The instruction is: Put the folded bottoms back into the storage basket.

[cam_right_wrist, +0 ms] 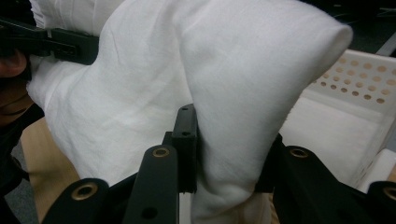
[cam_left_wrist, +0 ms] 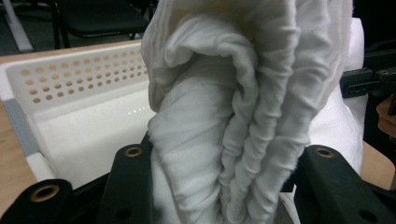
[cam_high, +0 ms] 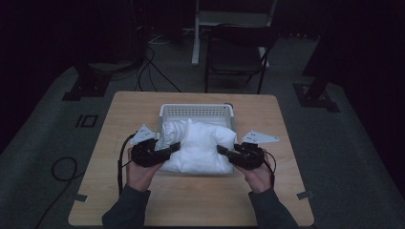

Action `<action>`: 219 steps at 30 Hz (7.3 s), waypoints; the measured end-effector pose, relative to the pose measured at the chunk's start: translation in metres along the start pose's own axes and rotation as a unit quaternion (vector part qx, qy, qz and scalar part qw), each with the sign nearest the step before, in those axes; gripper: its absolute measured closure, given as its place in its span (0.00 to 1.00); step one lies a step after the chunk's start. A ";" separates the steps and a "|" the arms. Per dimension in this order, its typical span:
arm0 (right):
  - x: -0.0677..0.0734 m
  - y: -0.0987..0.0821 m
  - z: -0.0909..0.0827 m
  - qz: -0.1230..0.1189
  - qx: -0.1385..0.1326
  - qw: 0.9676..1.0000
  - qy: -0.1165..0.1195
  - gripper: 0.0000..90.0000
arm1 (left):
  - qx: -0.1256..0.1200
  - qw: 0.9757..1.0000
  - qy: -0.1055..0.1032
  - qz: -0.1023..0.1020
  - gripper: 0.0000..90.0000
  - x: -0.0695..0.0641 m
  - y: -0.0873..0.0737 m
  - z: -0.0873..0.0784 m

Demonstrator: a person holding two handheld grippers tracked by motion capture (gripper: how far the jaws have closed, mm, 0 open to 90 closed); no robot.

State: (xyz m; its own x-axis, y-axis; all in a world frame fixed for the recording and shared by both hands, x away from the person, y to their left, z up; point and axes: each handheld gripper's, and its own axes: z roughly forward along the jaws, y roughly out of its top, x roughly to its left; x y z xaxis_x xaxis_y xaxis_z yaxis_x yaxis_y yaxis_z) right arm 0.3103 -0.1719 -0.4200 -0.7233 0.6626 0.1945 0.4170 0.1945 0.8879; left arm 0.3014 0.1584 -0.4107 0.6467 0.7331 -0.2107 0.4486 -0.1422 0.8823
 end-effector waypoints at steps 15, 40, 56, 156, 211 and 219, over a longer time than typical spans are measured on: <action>-0.005 0.016 0.003 -0.005 -0.009 1.000 -0.002 0.78 | -0.011 1.000 -0.001 0.001 0.61 0.008 0.016 0.000; -0.012 0.036 0.010 -0.003 -0.019 1.000 -0.002 0.78 | -0.020 1.000 0.006 0.001 0.61 0.019 0.037 0.003; -0.018 0.045 0.013 -0.008 -0.021 1.000 -0.010 0.78 | -0.025 1.000 0.011 0.004 0.61 0.023 0.046 0.008; -0.068 0.073 0.076 0.026 0.012 0.998 -0.063 0.78 | -0.013 0.998 0.051 -0.041 0.61 0.078 0.060 0.069; -0.098 0.053 0.108 0.062 0.057 0.993 -0.087 0.78 | 0.032 0.995 0.073 -0.058 0.61 0.096 0.040 0.118; -0.101 0.049 0.113 0.062 0.066 0.991 -0.094 0.78 | 0.041 0.994 0.077 -0.061 0.61 0.097 0.037 0.124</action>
State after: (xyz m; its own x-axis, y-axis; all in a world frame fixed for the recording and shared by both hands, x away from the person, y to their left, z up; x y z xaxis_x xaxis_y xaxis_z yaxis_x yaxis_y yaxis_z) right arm 0.4659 -0.1478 -0.4426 -0.5513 0.8082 0.2072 0.5740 0.1872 0.7972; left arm 0.4576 0.1417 -0.4509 0.4852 0.8406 -0.2410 0.5706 -0.0955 0.8157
